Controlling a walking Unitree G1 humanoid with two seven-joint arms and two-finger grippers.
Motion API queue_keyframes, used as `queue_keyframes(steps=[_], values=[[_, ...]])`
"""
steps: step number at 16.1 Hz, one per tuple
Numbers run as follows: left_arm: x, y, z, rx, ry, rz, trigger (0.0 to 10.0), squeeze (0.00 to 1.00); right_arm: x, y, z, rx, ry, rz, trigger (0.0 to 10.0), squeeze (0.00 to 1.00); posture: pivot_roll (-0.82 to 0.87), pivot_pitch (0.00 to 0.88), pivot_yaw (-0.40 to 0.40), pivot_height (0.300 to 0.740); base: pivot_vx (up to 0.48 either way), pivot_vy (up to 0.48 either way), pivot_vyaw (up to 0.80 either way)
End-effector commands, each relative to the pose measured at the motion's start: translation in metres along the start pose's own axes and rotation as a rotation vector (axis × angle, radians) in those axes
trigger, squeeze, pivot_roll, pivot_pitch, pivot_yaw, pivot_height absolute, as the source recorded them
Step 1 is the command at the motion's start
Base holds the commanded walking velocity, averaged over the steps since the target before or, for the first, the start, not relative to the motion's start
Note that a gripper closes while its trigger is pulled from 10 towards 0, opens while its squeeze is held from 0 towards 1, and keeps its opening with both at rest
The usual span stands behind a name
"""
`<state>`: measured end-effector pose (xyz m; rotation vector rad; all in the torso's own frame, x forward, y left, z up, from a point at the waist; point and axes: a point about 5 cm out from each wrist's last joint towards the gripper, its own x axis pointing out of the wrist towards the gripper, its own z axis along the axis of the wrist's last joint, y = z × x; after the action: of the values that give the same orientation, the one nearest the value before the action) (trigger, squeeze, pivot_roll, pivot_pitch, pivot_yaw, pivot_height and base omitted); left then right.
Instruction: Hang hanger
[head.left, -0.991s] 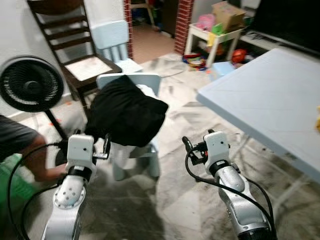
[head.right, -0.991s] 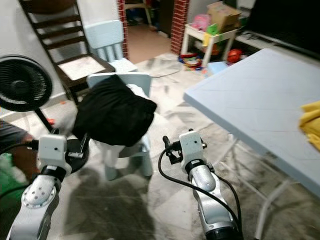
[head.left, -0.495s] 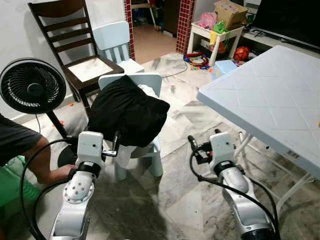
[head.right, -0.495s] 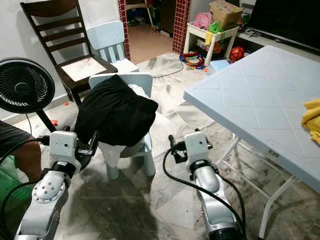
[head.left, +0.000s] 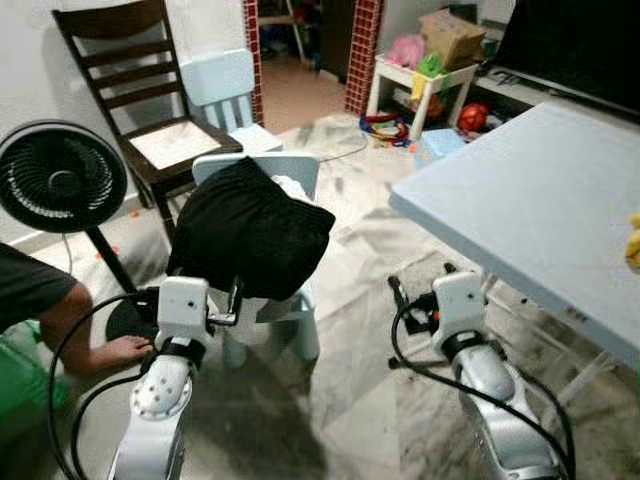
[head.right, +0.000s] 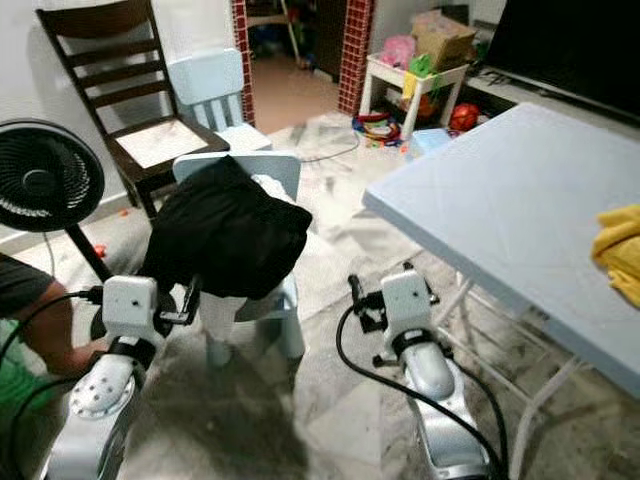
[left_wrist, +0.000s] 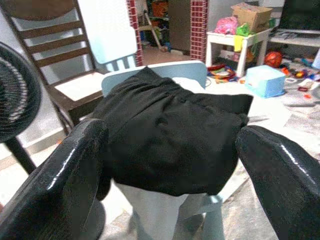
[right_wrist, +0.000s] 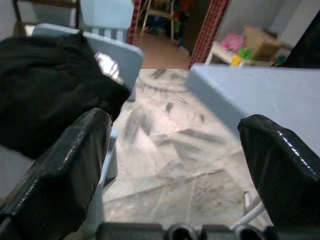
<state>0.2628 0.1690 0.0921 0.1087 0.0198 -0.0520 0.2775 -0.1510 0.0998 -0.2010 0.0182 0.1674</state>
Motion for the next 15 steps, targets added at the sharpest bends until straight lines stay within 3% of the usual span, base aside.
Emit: queue_keyframes(steps=[1,15], values=[[0.0046,-0.0034,0.0037,-0.006,-0.016,-0.017,10.0,0.0,-0.0008,-0.0064,0.0046,-0.005,-0.011,-0.03,10.0,0.0,0.02,0.028,-0.04,0.74,0.409,0.0,0.0],[0.009,-0.0052,0.0022,-0.009,-0.009,-0.016,10.0,0.0,-0.0025,-0.003,0.0052,-0.018,0.003,-0.024,10.0,0.0,0.02,0.034,-0.041,0.74,0.412,0.0,0.0]])
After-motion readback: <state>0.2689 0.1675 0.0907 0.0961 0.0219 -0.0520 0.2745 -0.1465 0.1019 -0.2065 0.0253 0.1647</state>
